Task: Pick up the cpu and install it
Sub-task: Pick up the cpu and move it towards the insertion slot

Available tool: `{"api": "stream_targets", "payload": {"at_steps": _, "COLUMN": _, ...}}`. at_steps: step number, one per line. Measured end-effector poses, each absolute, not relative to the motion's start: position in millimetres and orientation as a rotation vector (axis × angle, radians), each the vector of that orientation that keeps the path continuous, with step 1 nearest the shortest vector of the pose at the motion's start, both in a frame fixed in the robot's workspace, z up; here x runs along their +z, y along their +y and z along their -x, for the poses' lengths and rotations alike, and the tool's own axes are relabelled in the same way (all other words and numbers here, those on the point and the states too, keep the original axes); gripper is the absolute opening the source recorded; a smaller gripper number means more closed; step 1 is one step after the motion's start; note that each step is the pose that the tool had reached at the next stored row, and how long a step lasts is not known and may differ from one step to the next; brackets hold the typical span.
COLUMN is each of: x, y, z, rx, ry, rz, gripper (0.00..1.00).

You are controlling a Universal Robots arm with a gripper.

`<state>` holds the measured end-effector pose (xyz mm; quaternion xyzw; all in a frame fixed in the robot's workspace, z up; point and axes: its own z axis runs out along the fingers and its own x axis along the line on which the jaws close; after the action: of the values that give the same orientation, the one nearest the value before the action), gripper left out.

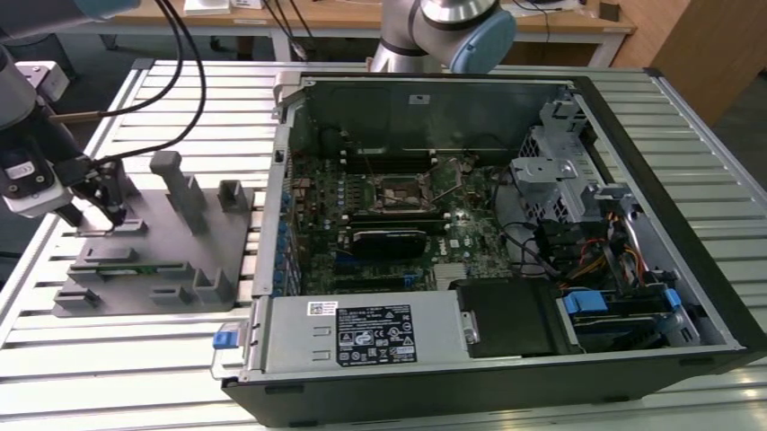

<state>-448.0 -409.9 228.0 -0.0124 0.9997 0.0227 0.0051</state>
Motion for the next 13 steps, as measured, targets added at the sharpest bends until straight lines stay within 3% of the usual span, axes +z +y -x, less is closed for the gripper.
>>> {"api": "stream_targets", "payload": {"at_steps": 13, "x": 241.7, "y": -409.7, "z": 448.2, "rx": 0.071, "ry": 3.130, "rz": 0.039, "gripper": 0.53}}
